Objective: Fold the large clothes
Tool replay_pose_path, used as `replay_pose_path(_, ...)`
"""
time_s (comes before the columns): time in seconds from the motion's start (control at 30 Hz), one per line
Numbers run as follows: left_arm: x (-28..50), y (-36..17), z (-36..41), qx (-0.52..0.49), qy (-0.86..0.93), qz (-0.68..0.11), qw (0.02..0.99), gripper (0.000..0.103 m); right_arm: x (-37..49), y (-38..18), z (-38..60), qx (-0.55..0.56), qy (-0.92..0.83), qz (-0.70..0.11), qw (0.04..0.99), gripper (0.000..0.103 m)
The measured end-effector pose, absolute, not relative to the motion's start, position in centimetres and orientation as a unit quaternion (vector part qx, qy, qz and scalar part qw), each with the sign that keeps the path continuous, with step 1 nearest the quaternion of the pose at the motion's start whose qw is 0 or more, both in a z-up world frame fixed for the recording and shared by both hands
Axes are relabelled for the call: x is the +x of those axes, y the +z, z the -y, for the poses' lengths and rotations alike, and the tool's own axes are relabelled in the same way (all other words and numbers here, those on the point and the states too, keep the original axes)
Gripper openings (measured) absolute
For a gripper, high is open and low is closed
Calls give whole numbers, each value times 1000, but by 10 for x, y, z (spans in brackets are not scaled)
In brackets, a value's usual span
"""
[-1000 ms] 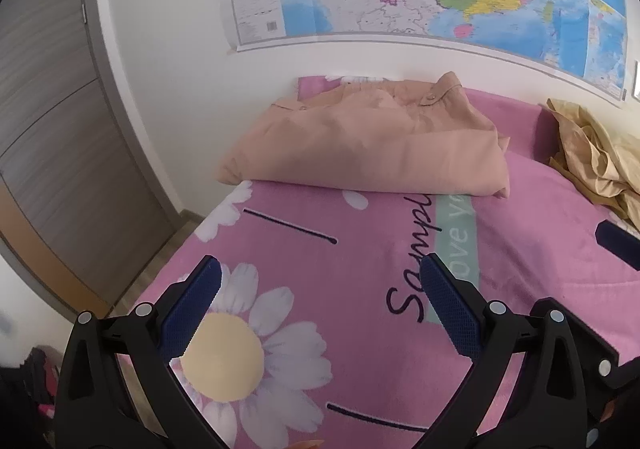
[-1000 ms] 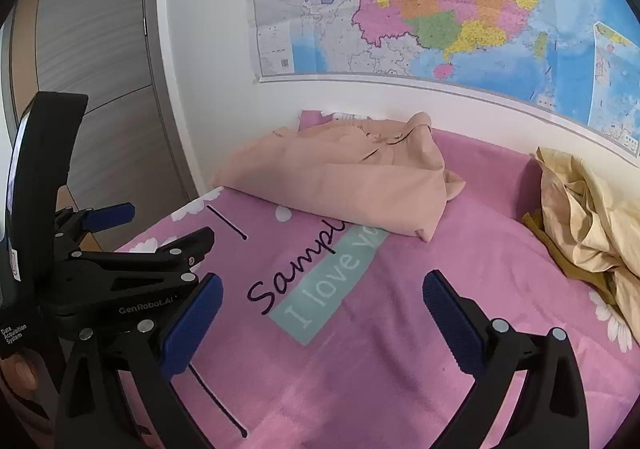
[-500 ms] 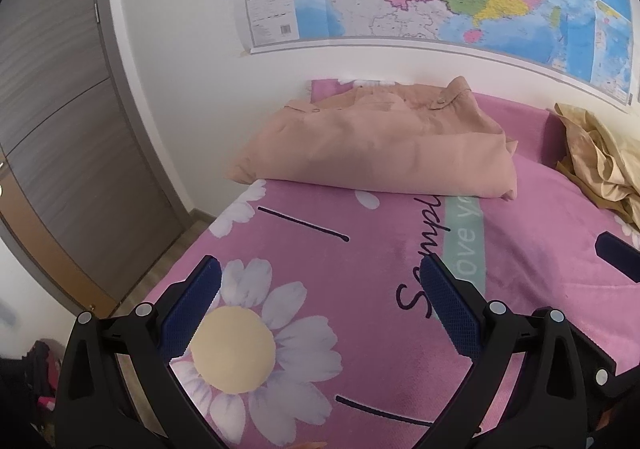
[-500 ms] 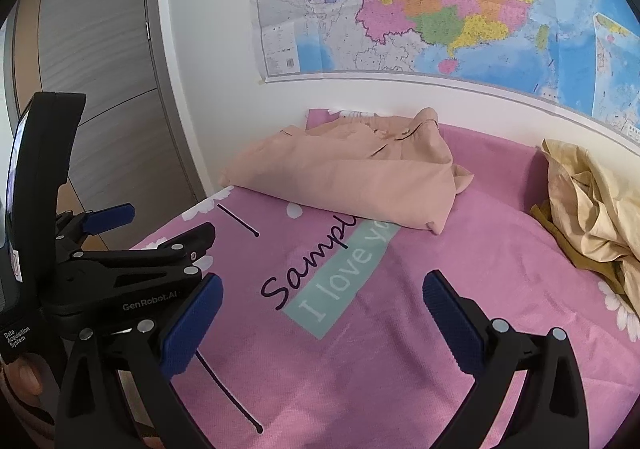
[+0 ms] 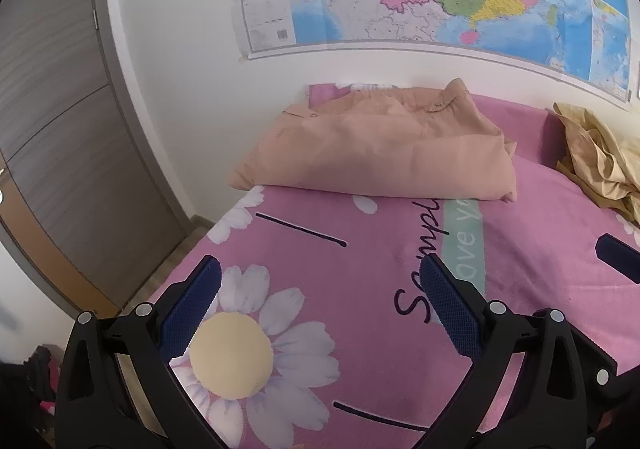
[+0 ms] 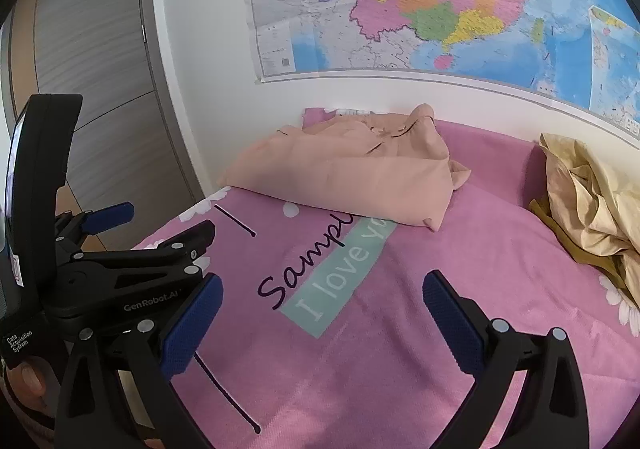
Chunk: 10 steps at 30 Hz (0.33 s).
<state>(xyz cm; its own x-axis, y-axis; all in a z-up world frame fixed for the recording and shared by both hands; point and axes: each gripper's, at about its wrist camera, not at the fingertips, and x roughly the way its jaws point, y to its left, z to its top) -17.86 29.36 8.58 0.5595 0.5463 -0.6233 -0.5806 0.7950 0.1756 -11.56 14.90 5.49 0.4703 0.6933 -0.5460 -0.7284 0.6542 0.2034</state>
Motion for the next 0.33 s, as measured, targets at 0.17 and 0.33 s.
replay_pose_path(0.17, -173, 82, -293, -32, 309, -354, 882, 98, -114, 54, -146, -26, 409, -306, 859, 97)
replay_pose_path(0.33, -169, 79, -285, -31, 300, -358, 884, 98, -112, 53, -141, -25, 400, -307, 863, 97)
